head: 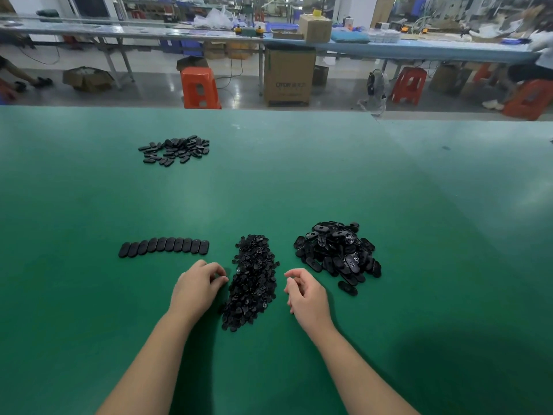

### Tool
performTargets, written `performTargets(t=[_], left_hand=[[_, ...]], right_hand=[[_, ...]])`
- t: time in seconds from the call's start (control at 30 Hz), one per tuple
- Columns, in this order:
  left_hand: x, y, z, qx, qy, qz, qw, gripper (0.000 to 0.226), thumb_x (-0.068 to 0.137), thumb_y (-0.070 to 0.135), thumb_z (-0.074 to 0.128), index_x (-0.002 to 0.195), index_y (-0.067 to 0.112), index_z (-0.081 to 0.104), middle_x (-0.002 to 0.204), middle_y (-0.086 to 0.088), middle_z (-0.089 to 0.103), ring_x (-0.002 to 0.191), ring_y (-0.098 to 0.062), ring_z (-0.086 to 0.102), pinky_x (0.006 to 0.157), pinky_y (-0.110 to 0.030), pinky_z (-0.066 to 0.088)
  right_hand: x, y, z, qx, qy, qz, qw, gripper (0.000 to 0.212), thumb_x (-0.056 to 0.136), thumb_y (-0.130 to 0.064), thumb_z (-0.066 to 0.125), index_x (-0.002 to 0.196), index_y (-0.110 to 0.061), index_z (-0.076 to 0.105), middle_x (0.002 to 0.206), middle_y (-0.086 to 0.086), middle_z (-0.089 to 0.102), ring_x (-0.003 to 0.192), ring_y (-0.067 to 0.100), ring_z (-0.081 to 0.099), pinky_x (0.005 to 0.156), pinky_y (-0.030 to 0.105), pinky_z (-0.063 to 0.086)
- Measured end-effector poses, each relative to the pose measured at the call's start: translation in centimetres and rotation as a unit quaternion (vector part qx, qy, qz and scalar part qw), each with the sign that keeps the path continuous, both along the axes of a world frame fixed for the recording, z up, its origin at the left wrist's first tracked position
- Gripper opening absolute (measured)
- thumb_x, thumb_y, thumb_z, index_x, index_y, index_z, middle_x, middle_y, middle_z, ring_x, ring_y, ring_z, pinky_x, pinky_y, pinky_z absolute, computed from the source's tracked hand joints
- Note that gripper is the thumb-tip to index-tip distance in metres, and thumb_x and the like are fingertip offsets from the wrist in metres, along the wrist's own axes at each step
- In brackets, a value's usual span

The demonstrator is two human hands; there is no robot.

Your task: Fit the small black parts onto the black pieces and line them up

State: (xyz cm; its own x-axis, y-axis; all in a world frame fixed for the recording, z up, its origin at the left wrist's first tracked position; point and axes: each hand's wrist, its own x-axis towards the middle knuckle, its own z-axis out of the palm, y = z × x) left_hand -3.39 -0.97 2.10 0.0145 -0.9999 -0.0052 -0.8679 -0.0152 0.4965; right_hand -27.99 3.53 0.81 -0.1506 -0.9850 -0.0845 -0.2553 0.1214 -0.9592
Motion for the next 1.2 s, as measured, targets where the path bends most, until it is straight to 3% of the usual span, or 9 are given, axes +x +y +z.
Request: performTargets(t=[0.13, 0.27, 0.37, 0.5, 0.57, 0.7, 0.9, 1.03, 1.2], left_hand=[[-1.1, 0.6, -1.6, -0.088, 0.001, 0.047, 0.995, 0.009, 0.095, 0.030, 0.066, 0.089, 0.024, 0.067, 0.088, 0.010, 0.058, 0.076, -0.014, 0.055, 0.080, -0.034, 0.042], [-1.3, 0.8, -2.4, -0.118, -0.007, 0.055, 0.991, 0.010, 0.097, 0.028, 0.064, 0.090, 0.020, 0.065, 0.088, 0.007, 0.062, 0.075, -0.014, 0.055, 0.077, -0.033, 0.045], [-1.3, 0.8, -2.3, -0.114, 0.029, 0.064, 0.991, 0.010, 0.099, 0.026, 0.060, 0.092, 0.019, 0.062, 0.089, 0.006, 0.064, 0.076, -0.016, 0.058, 0.071, -0.037, 0.052], [-1.6, 1.2, -2.2, -0.141, 0.052, 0.071, 0.986, 0.012, 0.099, 0.016, 0.059, 0.105, 0.010, 0.067, 0.098, 0.000, 0.067, 0.082, -0.020, 0.063, 0.072, -0.039, 0.055], [-1.6, 1.4, -2.1, -0.149, 0.047, 0.071, 0.985, 0.020, 0.099, 0.010, 0.059, 0.116, 0.005, 0.069, 0.103, -0.005, 0.067, 0.083, -0.026, 0.065, 0.071, -0.039, 0.055], [-1.6, 1.7, -1.9, -0.141, 0.035, 0.059, 0.988, 0.021, 0.098, 0.003, 0.058, 0.113, 0.003, 0.072, 0.102, -0.005, 0.068, 0.081, -0.026, 0.065, 0.070, -0.038, 0.054], [-1.7, 1.8, -1.6, -0.164, 0.076, 0.065, 0.981, 0.016, 0.099, 0.010, 0.058, 0.109, 0.008, 0.071, 0.099, 0.000, 0.073, 0.084, -0.020, 0.068, 0.074, -0.035, 0.056], [-1.5, 1.8, -1.7, -0.173, 0.108, 0.083, 0.975, 0.012, 0.099, 0.011, 0.059, 0.105, 0.011, 0.069, 0.090, 0.005, 0.071, 0.073, -0.012, 0.061, 0.068, -0.028, 0.050], [-1.6, 1.8, -1.7, -0.170, 0.110, 0.081, 0.976, 0.012, 0.099, 0.013, 0.058, 0.106, 0.012, 0.068, 0.092, 0.005, 0.071, 0.075, -0.012, 0.061, 0.071, -0.030, 0.053]], right_hand=[[0.3, 0.0, -0.3, -0.006, 0.037, 0.002, 0.999, 0.021, 0.101, -0.013, 0.053, 0.094, -0.031, 0.063, 0.076, 0.013, 0.066, 0.055, 0.014, 0.048, 0.051, 0.033, 0.040], [0.2, 0.0, -0.5, -0.012, 0.059, -0.001, 0.998, 0.021, 0.101, -0.012, 0.052, 0.097, -0.030, 0.061, 0.072, 0.002, 0.062, 0.054, 0.010, 0.048, 0.051, 0.028, 0.041], [0.4, -0.1, -0.3, -0.036, 0.104, -0.018, 0.994, 0.015, 0.101, -0.012, 0.054, 0.103, -0.024, 0.063, 0.085, -0.010, 0.061, 0.062, 0.001, 0.050, 0.057, 0.015, 0.040], [0.4, 0.1, -0.1, -0.088, 0.191, -0.060, 0.976, 0.018, 0.099, -0.007, 0.055, 0.109, -0.017, 0.067, 0.107, -0.011, 0.059, 0.082, -0.002, 0.057, 0.070, 0.010, 0.045], [0.1, 0.0, 0.1, -0.085, 0.222, -0.076, 0.968, 0.021, 0.099, -0.008, 0.055, 0.114, -0.017, 0.068, 0.114, -0.009, 0.059, 0.078, -0.003, 0.057, 0.066, 0.008, 0.043], [-1.3, -1.6, 1.1, -0.036, 0.320, -0.073, 0.944, 0.031, 0.102, -0.017, 0.051, 0.132, -0.019, 0.059, 0.133, -0.006, 0.051, 0.064, 0.004, 0.055, 0.054, 0.016, 0.036], [-3.4, -3.4, 2.1, 0.048, 0.476, 0.003, 0.878, 0.031, 0.105, -0.027, 0.047, 0.136, -0.023, 0.053, 0.136, -0.004, 0.049, 0.088, 0.022, 0.066, 0.065, 0.028, 0.046], [-3.5, -3.8, 2.4, 0.044, 0.487, 0.018, 0.872, 0.020, 0.104, -0.026, 0.051, 0.124, -0.024, 0.056, 0.125, -0.003, 0.055, 0.089, 0.022, 0.065, 0.071, 0.031, 0.052], [-3.4, -4.0, 2.8, 0.058, 0.424, 0.002, 0.904, 0.027, 0.100, -0.024, 0.059, 0.126, -0.022, 0.052, 0.119, -0.003, 0.059, 0.094, 0.020, 0.064, 0.071, 0.030, 0.050]])
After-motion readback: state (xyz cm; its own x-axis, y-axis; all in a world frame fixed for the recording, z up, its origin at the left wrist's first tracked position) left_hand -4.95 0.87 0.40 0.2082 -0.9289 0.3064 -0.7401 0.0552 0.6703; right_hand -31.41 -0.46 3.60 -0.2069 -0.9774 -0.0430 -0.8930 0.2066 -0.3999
